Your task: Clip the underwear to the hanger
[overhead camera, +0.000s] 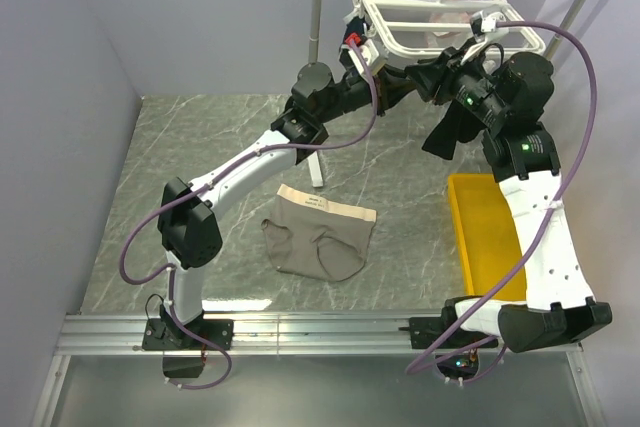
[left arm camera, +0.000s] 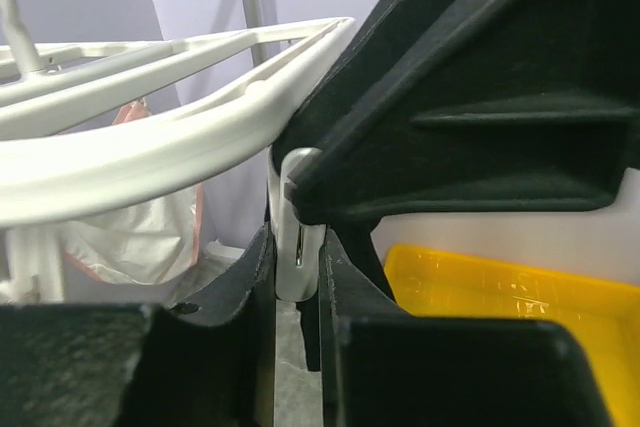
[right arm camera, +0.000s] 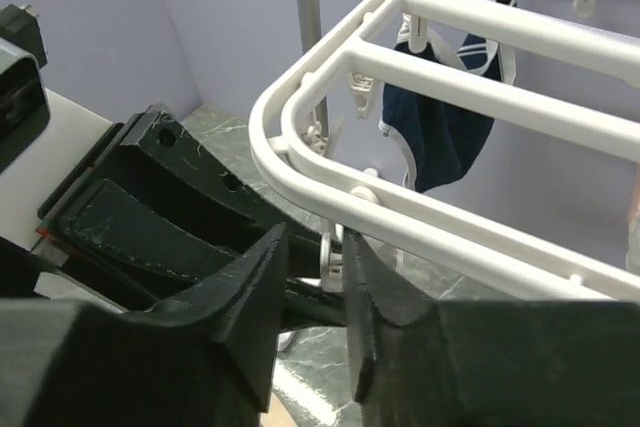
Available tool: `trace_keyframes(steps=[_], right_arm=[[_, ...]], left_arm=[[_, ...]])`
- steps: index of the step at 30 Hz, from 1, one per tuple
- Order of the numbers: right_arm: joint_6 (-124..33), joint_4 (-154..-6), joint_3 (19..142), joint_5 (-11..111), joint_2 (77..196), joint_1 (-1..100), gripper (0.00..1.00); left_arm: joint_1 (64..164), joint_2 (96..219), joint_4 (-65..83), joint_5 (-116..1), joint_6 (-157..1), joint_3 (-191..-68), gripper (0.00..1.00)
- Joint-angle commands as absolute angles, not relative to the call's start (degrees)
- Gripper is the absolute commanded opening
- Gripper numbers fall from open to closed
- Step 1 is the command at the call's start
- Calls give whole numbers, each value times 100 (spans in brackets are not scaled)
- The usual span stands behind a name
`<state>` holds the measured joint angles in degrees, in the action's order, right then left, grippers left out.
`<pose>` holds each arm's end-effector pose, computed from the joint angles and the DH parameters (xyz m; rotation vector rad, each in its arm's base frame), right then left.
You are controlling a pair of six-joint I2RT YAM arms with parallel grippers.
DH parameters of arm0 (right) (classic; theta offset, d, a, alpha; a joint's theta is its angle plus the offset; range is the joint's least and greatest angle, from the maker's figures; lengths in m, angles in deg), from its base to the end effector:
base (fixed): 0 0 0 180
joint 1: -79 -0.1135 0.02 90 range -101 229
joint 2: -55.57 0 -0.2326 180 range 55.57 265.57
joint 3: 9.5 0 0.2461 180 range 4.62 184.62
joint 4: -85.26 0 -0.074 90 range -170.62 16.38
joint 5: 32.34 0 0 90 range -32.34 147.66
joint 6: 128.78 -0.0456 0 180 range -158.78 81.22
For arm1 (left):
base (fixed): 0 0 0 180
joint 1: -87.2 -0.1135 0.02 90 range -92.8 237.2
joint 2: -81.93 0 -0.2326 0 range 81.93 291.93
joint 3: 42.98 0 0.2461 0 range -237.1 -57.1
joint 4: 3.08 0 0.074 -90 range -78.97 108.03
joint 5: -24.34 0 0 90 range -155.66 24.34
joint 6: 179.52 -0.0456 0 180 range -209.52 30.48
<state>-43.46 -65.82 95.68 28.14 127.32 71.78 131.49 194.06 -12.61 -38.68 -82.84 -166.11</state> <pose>0.2609 0.0557 0.4789 -0.4511 1.4590 0.5496 0.3124 -0.3336 0.4161 0.8134 1.0452 -1.0478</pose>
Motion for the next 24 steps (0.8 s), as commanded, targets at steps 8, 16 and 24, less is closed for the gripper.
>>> trace_keyframes(steps=[8, 16, 24], right_arm=[[-5055, -5874, 10104, 3393, 12588, 7337, 71], [-6065, -6312, 9620, 2488, 12632, 7795, 64], [-6303, -6709, 9576, 2277, 12781, 7804, 69]], left_arm=[[13141, 19320, -1489, -3885, -8214, -16828, 0], [13088, 19302, -1586, -3631, -8012, -16793, 0], [13088, 19355, -1639, -3446, -7888, -16801, 0]])
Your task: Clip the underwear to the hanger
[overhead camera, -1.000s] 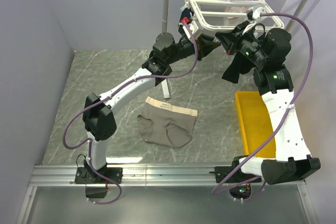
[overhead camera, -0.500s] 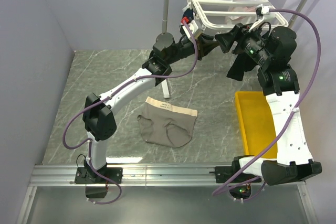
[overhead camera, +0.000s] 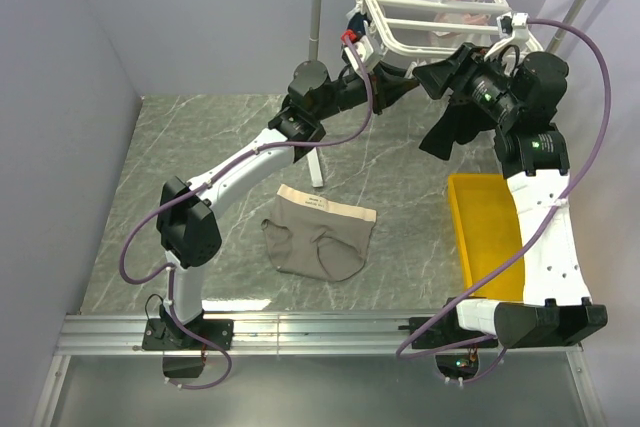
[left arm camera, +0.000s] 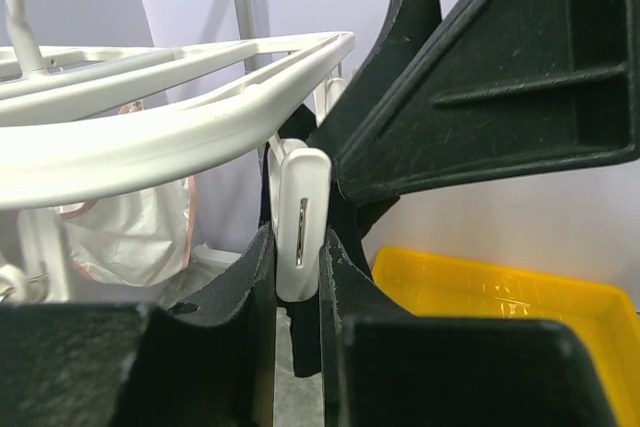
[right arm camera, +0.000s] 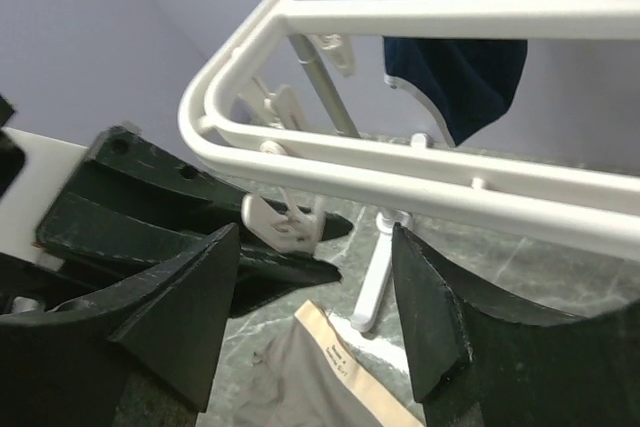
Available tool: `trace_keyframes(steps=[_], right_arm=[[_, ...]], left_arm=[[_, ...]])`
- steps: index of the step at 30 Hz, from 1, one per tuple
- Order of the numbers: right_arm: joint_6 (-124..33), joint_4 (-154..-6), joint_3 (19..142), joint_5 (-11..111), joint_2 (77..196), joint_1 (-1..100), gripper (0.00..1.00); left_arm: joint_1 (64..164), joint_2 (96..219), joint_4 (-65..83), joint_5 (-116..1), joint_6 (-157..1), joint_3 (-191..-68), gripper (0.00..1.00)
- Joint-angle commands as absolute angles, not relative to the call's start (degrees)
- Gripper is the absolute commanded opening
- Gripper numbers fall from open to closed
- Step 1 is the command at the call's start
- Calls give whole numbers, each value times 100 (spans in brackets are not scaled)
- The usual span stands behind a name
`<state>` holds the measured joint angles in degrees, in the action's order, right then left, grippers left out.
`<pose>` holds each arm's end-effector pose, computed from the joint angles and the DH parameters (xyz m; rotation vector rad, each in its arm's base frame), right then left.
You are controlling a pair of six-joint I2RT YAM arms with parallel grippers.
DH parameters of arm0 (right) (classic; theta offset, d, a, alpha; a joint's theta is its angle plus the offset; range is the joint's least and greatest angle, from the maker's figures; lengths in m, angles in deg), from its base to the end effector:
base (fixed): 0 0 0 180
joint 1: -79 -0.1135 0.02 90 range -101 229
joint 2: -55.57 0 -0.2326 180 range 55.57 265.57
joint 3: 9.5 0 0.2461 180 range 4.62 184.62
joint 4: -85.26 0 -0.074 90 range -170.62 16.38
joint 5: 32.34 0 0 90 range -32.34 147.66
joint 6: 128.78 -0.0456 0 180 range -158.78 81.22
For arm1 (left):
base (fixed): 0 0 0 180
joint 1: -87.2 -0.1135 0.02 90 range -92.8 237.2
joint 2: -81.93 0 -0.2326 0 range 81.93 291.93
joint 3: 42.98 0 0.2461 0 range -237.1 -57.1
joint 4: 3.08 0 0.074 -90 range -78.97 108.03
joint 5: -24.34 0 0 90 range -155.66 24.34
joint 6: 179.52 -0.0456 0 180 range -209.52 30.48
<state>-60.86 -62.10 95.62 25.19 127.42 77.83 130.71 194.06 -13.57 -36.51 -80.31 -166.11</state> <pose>0.2652 0.0299 0.4708 -0.1671 1.6038 0.7563 0.3148 -0.3294 0.4176 0.8152 1.0416 -1.0935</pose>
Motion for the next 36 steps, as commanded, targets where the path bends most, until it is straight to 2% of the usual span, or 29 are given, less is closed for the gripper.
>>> trace_keyframes(steps=[1, 9, 13, 16, 19, 22, 23, 27, 28, 30, 31, 32, 34, 36], right_arm=[[-6312, -6778, 9567, 2190, 12790, 7795, 70], [-6304, -7070, 9321, 1995, 12729, 7786, 74], [-6225, -7052, 9391, 2162, 12799, 7751, 72], [-6259, -7122, 9418, 2232, 12852, 7716, 68], [-6268, -7166, 9444, 2303, 12878, 7663, 58], [-6260, -7184, 9427, 2338, 12887, 7654, 41], [-6251, -7184, 9444, 2338, 12896, 7654, 32], [-6224, -7157, 9418, 2347, 12870, 7654, 15], [-6207, -7148, 9418, 2347, 12843, 7654, 10], [-6189, -7131, 9418, 2338, 12834, 7654, 6], [-6172, -7122, 9418, 2338, 12826, 7663, 1], [-6154, -7113, 9418, 2329, 12817, 7654, 0], [-6101, -7113, 9409, 2294, 12808, 7654, 0], [-6084, -7105, 9409, 2259, 12817, 7663, 0]], left_arm=[[13080, 19346, -1630, -3437, -7897, -16810, 1], [13071, 19390, -1665, -3393, -7853, -16828, 0], [13079, 19434, -1639, -3358, -7835, -16880, 0], [13079, 19460, -1595, -3358, -7853, -16907, 0], [13079, 19478, -1543, -3393, -7897, -16898, 0], [13088, 19478, -1498, -3419, -7932, -16916, 2], [13088, 19478, -1481, -3428, -7950, -16907, 4], [13088, 19443, -1437, -3463, -7985, -16863, 19], [13088, 19408, -1437, -3472, -8002, -16837, 27], [13080, 19373, -1402, -3490, -8020, -16749, 34], [13079, 19311, -1393, -3498, -8020, -16705, 41], [13071, 19285, -1384, -3498, -8038, -16600, 43], [13053, 19188, -1410, -3516, -8073, -16494, 55], [13009, 19118, -1376, -3516, -8064, -16397, 59]])
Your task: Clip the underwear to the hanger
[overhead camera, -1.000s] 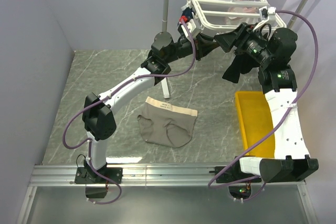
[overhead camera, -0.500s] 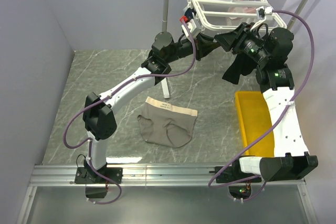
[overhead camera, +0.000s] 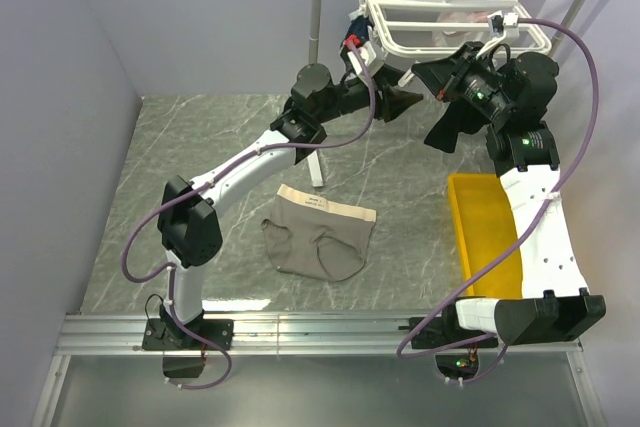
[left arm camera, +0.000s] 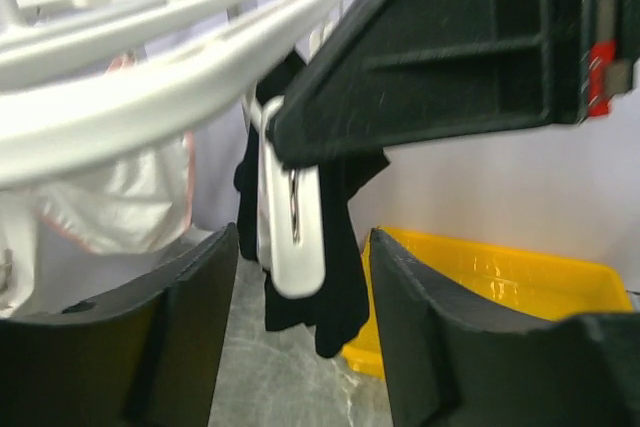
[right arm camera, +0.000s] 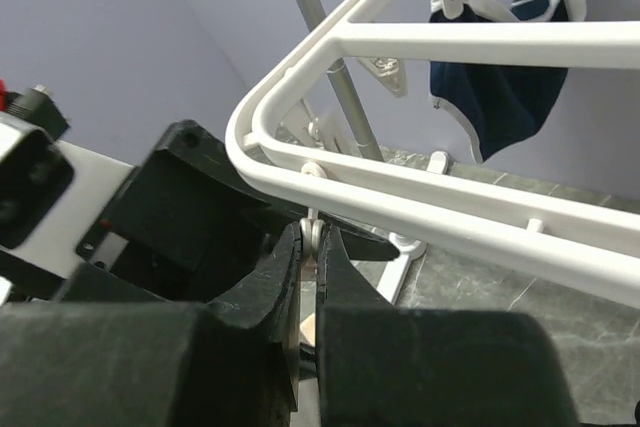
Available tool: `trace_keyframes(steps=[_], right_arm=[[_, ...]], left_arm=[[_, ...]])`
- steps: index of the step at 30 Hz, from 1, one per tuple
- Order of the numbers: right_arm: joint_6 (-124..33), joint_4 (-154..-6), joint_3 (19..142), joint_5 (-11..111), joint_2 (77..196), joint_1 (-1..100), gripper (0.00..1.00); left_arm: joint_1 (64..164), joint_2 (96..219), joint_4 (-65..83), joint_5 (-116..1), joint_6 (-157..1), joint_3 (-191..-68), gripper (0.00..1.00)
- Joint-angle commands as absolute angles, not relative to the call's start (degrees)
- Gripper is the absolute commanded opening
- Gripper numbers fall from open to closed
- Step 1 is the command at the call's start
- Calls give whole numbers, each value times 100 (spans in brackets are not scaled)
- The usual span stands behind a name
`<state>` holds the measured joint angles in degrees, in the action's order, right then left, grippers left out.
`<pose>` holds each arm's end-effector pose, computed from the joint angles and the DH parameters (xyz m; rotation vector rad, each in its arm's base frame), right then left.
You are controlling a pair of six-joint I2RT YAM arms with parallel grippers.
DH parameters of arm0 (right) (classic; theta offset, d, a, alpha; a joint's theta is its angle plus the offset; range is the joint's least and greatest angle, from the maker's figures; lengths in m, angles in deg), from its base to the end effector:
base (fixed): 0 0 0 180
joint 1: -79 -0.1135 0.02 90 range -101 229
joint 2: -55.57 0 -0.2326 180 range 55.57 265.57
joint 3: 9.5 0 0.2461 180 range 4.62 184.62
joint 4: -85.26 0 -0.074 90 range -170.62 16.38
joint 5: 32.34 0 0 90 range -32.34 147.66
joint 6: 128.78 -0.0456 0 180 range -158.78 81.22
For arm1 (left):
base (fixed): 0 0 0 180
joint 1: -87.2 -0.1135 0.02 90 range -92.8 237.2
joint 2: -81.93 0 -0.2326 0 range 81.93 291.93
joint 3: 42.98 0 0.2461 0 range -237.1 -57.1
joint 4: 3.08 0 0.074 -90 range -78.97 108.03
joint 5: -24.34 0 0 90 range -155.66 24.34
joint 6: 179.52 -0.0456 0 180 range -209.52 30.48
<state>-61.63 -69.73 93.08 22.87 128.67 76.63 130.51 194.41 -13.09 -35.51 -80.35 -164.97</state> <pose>0.2764 0.0375 0.4659 -0.2300 1.5437 0.8009 0.3180 -0.3312 0.4070 0.8359 1.0722 -1.1019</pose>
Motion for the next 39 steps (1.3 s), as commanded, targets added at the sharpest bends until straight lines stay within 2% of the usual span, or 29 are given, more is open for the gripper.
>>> trace_keyframes(steps=[1, 7, 8, 10, 12, 15, 19, 23, 27, 39], right_arm=[[-6084, -7113, 9409, 2259, 12808, 7663, 0], [-5961, -7052, 9427, 2233, 12817, 7663, 0], [-5943, -7052, 9427, 2241, 12817, 7663, 0], [-5899, -7025, 9418, 2241, 12825, 7663, 0], [-5864, -6990, 9444, 2233, 12834, 7672, 0], [-5820, -6946, 9497, 2224, 12852, 7672, 0], [-5785, -6902, 9506, 2198, 12869, 7663, 0], [-5802, -6867, 9532, 2189, 12905, 7663, 0], [-5829, -6850, 9550, 2180, 12931, 7663, 0], [-5811, -6806, 9532, 2162, 12949, 7663, 0]], left_arm=[[12966, 19091, -1375, -3481, -8038, -16371, 61], [12483, 18679, -1147, -2806, -7880, -15897, 64], [12308, 18608, -1129, -2143, -7967, -15653, 64], [12219, 18432, -815, -1777, -8186, -15519, 65], [12227, 18266, 194, -1522, -8879, -15361, 67], [12253, 17906, 935, -1407, -9969, -14650, 68], [12306, 17667, 1734, -1538, -11006, -13788, 68], [12551, 17886, 2447, -2021, -11982, -13383, 76], [12710, 18517, 2641, -2566, -12028, -13566, 84], [13290, 19618, 2668, -4217, -12178, -14094, 86]])
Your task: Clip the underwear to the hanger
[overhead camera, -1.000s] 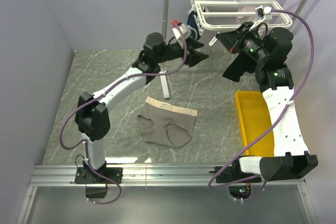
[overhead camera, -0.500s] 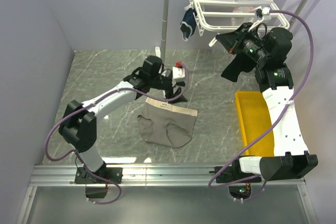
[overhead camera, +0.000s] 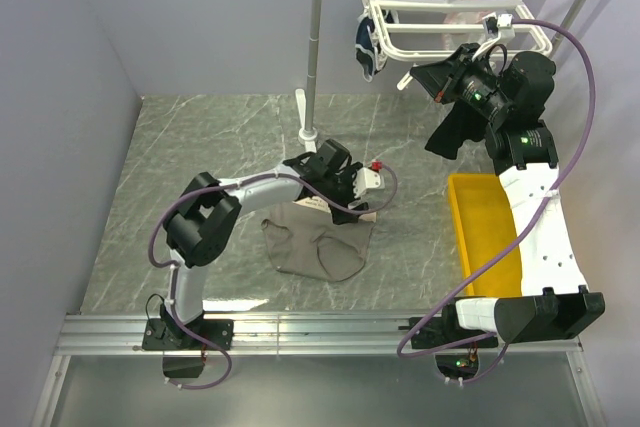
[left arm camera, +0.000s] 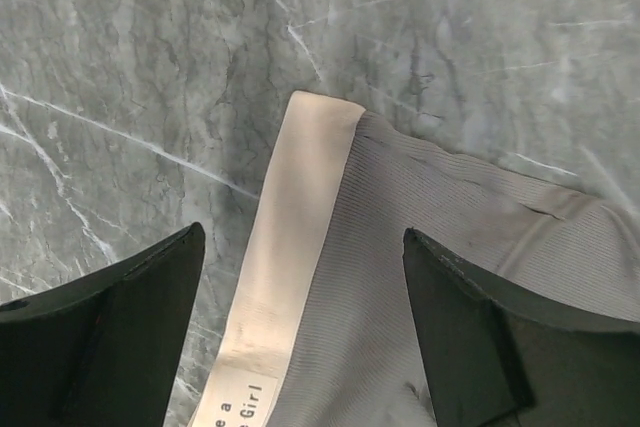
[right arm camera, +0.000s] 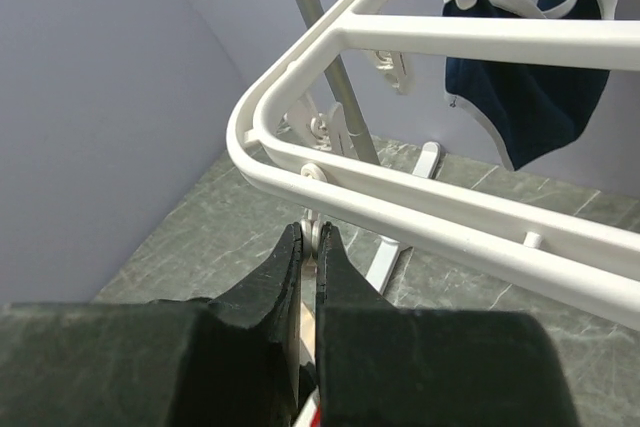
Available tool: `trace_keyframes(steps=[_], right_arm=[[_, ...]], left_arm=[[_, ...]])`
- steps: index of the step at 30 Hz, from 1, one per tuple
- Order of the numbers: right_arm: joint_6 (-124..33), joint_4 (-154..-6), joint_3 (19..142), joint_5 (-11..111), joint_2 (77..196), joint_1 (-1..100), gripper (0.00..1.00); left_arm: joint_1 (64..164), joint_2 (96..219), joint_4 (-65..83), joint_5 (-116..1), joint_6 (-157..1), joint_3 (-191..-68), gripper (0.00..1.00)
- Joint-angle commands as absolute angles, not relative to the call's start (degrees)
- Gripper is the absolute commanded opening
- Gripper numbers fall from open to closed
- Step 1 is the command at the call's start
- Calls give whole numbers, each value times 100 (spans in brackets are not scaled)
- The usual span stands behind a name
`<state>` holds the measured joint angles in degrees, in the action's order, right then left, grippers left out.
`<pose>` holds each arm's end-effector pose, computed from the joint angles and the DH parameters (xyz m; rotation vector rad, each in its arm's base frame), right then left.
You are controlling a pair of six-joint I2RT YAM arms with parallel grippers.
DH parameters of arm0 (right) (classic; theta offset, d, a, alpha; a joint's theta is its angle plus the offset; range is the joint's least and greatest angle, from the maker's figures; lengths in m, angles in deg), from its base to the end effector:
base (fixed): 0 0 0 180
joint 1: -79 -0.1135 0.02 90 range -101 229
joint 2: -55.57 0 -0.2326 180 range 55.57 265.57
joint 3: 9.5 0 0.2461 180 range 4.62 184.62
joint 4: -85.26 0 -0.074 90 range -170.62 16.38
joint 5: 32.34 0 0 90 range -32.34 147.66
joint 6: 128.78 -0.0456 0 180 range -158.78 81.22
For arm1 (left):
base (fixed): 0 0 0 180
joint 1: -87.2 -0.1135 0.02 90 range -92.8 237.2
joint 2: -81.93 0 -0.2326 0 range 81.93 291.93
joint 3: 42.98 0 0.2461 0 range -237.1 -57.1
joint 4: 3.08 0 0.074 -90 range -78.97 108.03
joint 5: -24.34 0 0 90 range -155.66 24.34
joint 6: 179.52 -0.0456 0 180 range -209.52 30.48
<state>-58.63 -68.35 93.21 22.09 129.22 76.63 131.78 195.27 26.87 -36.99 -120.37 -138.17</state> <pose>0.2793 0.0381 0.4614 -0.2708 1.5617 0.7762 0.2853 -0.3119 0.1655 1.6419 1.7421 -0.7135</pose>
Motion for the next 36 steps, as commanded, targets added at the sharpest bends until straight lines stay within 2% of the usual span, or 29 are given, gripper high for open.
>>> trace_keyframes(steps=[1, 12, 14, 16, 19, 20, 22, 23, 24, 25, 28, 36], right_arm=[[-5811, -6806, 9523, 2162, 12949, 7672, 0], [-5820, -6867, 9418, 2162, 12913, 7663, 0], [-5811, -6867, 9418, 2171, 12905, 7663, 0], [-5785, -6841, 9409, 2171, 12896, 7663, 0], [-5776, -6832, 9409, 2180, 12896, 7663, 0], [-5776, -6841, 9400, 2180, 12887, 7672, 0], [-5759, -6832, 9400, 2180, 12878, 7663, 0], [-5750, -6832, 9383, 2180, 12861, 7663, 0], [-5741, -6832, 9383, 2180, 12861, 7663, 0], [-5732, -6832, 9374, 2180, 12843, 7663, 0], [-5741, -6858, 9330, 2171, 12817, 7663, 0], [-5750, -6841, 9277, 2171, 12799, 7663, 0]], left_arm=[[13299, 19671, 2676, -4289, -12177, -14103, 86], [13334, 20251, 2474, -4650, -11861, -14253, 90], [13369, 20321, 2492, -4685, -11852, -14244, 88], [13439, 20339, 2509, -4737, -11887, -14165, 82], [13562, 20365, 2588, -4843, -11975, -13998, 68], [13589, 20409, 2641, -4921, -12010, -13980, 58], [13642, 20453, 2781, -5018, -12080, -13945, 49], [13642, 20479, 2825, -5054, -12107, -13928, 39], [13642, 20480, 2835, -5150, -12125, -13884, 35], [13642, 20462, 2826, -5212, -12142, -13840, 25], [13642, 20357, 2721, -5423, -12230, -13691, 14], [13651, 19277, 1143, -5871, -12440, -12620, 0]])
